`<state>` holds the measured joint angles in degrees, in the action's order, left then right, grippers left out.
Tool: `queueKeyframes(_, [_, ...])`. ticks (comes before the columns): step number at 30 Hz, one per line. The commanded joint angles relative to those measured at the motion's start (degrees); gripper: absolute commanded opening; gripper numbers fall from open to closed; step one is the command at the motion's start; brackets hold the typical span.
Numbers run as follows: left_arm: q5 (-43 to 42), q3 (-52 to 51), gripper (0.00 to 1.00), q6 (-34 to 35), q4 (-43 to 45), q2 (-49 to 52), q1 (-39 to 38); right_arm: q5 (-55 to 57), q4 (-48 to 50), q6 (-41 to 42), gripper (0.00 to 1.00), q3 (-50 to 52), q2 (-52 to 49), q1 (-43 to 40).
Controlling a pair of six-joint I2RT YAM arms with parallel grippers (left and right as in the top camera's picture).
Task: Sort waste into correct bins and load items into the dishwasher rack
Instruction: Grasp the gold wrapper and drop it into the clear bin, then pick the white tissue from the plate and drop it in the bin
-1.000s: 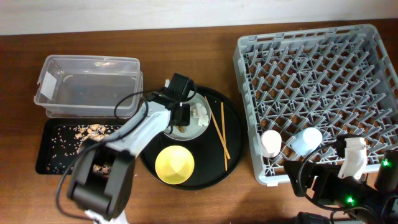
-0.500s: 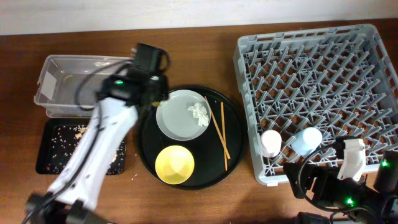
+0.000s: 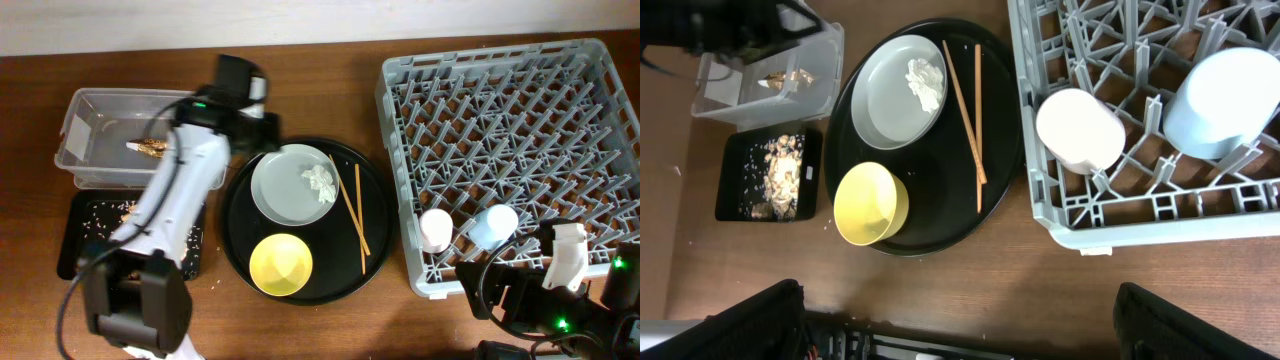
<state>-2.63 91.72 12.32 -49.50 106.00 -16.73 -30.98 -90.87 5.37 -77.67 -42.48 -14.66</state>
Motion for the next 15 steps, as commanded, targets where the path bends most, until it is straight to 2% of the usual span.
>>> queueKeyframes(1, [5.9, -0.4, 0.66, -7.7, 2.7, 7.2, -10.6, -0.2, 0.2, -0.7, 0.99, -0.1, 0.1, -0.4])
queueKeyframes(4, [5.9, -0.4, 0.66, -7.4, 5.6, 12.8, -14.6, 0.2, 0.2, -0.7, 0.99, -0.1, 0.1, -0.4])
queueKeyframes(7, [6.6, -0.4, 0.60, -5.9, 5.6, 15.5, -15.3, 0.2, 0.2, -0.7, 0.99, -0.1, 0.1, -0.4])
queueKeyframes(12, [6.2, -0.4, 0.00, -5.5, 5.5, 16.2, -15.3, 0.2, 0.2, -0.7, 0.98, -0.1, 0.1, -0.4])
queueKeyframes(15, [5.0, 1.6, 0.00, -5.5, 0.6, 15.0, -15.1, 0.2, 0.2, -0.7, 0.99, -0.1, 0.1, -0.4])
